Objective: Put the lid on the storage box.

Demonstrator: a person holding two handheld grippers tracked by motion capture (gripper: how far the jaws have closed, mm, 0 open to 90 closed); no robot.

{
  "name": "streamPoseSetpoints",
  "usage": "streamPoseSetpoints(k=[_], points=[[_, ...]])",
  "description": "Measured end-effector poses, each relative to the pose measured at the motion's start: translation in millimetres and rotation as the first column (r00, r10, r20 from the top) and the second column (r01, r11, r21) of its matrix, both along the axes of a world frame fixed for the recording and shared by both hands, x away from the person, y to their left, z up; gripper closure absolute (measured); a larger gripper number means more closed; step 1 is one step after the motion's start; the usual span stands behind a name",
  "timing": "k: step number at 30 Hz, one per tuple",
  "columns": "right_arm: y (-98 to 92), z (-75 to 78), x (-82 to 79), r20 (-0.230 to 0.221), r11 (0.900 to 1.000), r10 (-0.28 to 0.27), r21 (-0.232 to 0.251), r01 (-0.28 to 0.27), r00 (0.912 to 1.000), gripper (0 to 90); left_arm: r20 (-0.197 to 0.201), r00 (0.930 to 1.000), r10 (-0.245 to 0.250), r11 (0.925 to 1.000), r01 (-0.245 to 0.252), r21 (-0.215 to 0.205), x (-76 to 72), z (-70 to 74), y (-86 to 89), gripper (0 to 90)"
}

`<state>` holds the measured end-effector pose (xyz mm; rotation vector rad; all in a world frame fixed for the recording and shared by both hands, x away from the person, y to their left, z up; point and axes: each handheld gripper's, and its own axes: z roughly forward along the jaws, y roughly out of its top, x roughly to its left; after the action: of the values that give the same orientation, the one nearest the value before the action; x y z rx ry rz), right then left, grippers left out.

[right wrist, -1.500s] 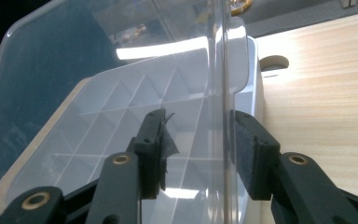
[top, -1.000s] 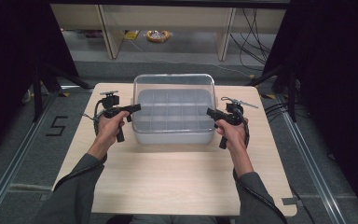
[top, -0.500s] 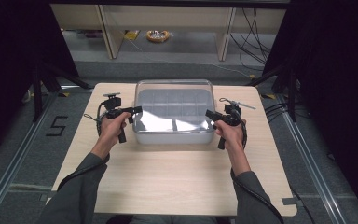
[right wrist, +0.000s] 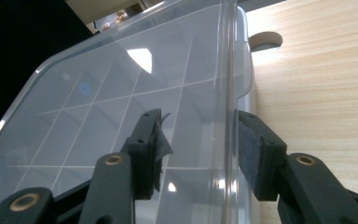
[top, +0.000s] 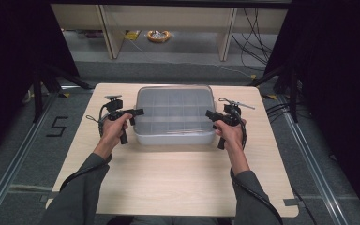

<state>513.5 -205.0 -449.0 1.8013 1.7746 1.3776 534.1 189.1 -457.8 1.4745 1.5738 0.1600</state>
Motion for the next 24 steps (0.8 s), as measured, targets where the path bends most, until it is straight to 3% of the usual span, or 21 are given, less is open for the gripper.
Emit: streamPoseSetpoints(k=[8,9,15,19,20,24], points=[[-0.6,-0.6,0.5,0.029,0.999,0.018,-0.047,-0.017,0.9994,51.8,-0.006,0.9999,-0.011,0.9999,0.011,-0.002,-1.1,-1.5,0.9,49.9],[1.8,0.7,-0.7,0.012,0.999,0.015,-0.036,-0.014,0.9998,51.0,-0.004,0.9999,-0.012,0.9999,0.012,0.001,-1.4,-1.3,0.5,49.9],[4.5,2.1,0.1,0.021,0.995,0.033,-0.098,-0.031,0.9992,46.9,-0.011,0.9999,-0.012,0.9999,0.012,0.011,-2.8,-0.1,-0.3,49.2],[7.5,4.3,0.2,0.005,0.996,0.028,-0.088,-0.027,0.9996,45.6,-0.014,0.9999,-0.005,1.0000,0.005,-0.002,-3.0,0.1,-0.1,49.9],[7.7,3.2,1.2,0.009,0.994,0.021,-0.107,-0.020,0.9997,45.2,-0.014,0.9999,-0.001,1.0000,0.000,-0.008,-2.9,0.2,-0.1,49.9],[6.8,3.2,1.6,0.015,0.994,0.035,-0.108,-0.033,0.9993,45.0,-0.018,0.9998,-0.001,0.9998,0.001,-0.018,-2.6,0.4,0.5,49.6]])
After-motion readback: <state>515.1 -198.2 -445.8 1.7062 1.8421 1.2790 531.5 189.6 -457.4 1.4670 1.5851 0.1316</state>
